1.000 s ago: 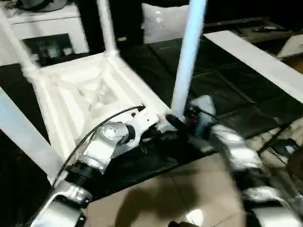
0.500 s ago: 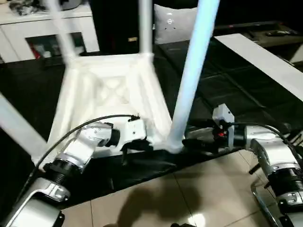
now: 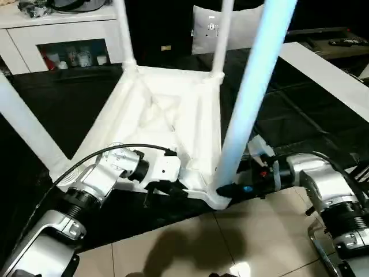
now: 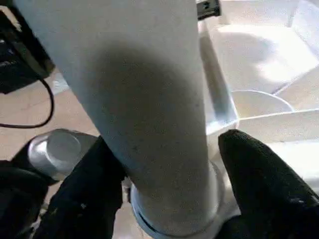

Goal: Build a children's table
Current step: Rotate leg to tighten

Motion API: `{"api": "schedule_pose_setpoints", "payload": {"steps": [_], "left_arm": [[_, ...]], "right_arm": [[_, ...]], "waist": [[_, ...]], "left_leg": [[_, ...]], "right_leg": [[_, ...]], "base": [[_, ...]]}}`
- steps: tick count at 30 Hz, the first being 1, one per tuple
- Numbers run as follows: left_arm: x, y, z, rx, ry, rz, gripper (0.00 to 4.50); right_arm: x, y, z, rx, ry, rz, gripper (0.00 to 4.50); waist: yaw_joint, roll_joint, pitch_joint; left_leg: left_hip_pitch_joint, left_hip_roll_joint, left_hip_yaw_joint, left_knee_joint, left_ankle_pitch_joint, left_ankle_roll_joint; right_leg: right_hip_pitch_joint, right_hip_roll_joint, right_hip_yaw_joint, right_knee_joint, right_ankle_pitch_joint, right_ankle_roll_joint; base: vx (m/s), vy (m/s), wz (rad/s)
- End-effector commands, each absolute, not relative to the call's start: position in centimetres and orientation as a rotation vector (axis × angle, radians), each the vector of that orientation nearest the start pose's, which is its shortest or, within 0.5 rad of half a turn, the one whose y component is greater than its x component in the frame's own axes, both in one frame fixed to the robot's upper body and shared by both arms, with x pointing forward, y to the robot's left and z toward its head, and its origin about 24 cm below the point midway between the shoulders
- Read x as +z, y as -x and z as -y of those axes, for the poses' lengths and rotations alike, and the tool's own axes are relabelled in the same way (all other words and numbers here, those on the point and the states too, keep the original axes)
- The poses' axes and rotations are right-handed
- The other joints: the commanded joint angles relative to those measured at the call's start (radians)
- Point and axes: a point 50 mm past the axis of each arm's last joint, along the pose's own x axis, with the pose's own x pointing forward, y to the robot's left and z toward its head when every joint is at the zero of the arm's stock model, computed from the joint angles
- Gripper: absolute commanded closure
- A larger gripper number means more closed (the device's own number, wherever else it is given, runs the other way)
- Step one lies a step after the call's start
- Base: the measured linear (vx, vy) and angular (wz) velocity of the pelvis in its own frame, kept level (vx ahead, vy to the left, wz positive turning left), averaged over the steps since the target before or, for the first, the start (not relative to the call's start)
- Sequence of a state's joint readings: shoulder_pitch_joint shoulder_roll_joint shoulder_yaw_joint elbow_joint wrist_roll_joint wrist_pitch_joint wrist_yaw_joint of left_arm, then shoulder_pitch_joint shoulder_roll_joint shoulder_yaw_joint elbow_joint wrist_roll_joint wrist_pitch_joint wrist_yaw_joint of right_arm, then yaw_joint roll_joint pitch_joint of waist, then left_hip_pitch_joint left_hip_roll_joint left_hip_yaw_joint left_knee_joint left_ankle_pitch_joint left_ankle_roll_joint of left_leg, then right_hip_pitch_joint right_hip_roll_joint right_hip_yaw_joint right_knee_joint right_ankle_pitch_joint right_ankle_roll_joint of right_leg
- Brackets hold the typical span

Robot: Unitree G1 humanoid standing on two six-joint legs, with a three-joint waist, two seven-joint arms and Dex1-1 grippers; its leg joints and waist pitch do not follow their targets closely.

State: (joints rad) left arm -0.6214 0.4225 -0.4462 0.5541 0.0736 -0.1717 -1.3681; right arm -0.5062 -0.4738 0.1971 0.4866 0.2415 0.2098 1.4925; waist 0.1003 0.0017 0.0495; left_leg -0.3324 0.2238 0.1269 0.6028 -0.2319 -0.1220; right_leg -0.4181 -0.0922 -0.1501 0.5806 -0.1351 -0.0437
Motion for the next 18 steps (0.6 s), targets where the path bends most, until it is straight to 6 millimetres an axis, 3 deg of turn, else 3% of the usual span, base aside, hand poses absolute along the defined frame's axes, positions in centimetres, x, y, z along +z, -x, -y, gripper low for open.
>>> {"api": "schedule_pose_setpoints", "payload": {"steps": [1,10,13,16,18], "left_arm": [[6.0,-29.8,-10.7,-1.751,-0.774,-0.333,4.50],[5.8,-30.1,-11.1,-1.727,-0.759,-0.343,4.50],[5.8,-30.0,-11.1,-1.688,-0.677,-0.342,4.50],[5.9,-30.1,-10.7,-1.585,-0.562,-0.341,4.50],[6.3,-30.1,-10.4,-1.501,-0.467,-0.340,4.50]], "right_arm": [[7.0,-29.5,16.6,1.544,0.078,-0.415,1.77],[6.9,-29.3,16.6,1.567,0.059,-0.442,2.28],[6.8,-29.0,16.3,1.571,0.024,-0.431,2.35],[6.6,-29.0,15.5,1.510,-0.020,-0.417,2.38],[6.0,-29.9,14.1,1.353,0.012,-0.385,2.38]], "waist": [[-0.003,-0.005,-0.079],[0.002,-0.007,-0.080],[0.003,-0.005,-0.079],[0.002,-0.005,-0.078],[-0.003,-0.006,-0.075]], "left_leg": [[-0.018,0.005,0.032,-0.062,-0.018,0.095],[-0.018,0.005,0.033,-0.062,0.000,0.093],[-0.018,0.005,0.033,-0.061,-0.004,0.089],[-0.020,0.007,0.033,-0.063,-0.004,0.079],[-0.019,0.006,0.033,-0.066,-0.027,0.066]], "right_leg": [[0.081,-0.049,0.058,-0.050,-0.270,-0.162],[0.080,-0.048,0.057,-0.048,-0.263,-0.156],[0.079,-0.048,0.057,-0.049,-0.267,-0.155],[0.082,-0.050,0.059,-0.047,-0.265,-0.153],[0.079,-0.050,0.057,-0.051,-0.302,-0.144]], "base": [[0.000,0.000,0.00],[0.000,0.000,0.00],[0.000,0.000,0.00],[0.000,0.000,0.00],[0.000,0.000,0.00]]}}
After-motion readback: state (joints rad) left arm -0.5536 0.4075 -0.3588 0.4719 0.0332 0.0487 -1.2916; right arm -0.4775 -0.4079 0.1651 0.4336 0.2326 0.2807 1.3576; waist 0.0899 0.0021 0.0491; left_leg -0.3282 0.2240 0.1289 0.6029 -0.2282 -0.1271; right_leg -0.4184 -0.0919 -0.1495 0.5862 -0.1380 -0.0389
